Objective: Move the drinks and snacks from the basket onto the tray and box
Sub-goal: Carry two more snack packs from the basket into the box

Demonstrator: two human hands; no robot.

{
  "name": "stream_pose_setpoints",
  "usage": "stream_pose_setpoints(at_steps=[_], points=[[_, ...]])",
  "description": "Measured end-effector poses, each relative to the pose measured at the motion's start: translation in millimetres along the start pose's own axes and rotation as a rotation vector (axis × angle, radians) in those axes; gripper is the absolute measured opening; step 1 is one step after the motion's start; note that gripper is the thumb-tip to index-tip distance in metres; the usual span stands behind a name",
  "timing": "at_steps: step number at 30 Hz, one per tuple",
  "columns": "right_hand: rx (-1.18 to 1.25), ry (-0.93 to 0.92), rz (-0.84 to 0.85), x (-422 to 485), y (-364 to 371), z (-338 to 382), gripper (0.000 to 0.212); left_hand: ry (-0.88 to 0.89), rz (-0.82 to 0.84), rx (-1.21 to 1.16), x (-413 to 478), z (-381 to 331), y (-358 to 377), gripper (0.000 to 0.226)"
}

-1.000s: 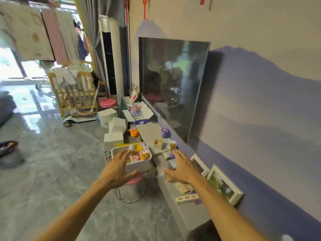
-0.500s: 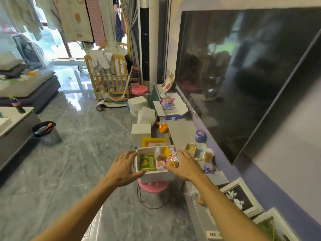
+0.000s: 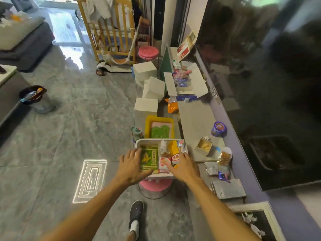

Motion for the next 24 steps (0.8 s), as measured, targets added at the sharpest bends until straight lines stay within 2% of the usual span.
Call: stream_pose_setpoints(at_steps=[6,9,12,14,20,24], points=[[-0.032,0.076,0.077,115,37,-3,0.078,-0.069,0.120,-0.153,114,20,52,0.115],[-0.051,0.083,0.112,186,64,-9,0.073,-0.154,0.177,-0.241,169,39,95,0.119],[-0.095,0.064,0.108,254,94,-18,0.070,-0.219,0.216,-0.227,214,60,148,0.127],[-0.117,0.046,0.107,291,119,-28,0.074,-0.279,0.239,-0.241,238,75,191,0.130],[-0.008,0.082,0.118,342,193,-59,0.101,-0.654,0.279,-0.395,261,119,293,0.137],[-0.032,0.097,0.042,348,206,-70,0.115,-0.719,0.185,-0.341,262,127,306,0.127]])
Point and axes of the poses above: each hand's wrist, its own x-axis towards the middle knuckle, its own y-axis out of the palm, z = x × y, the point moved 10 cm from there along x, towards the middle knuckle, and after that the axes turned 9 degrees about z, right-handed, at the moved point
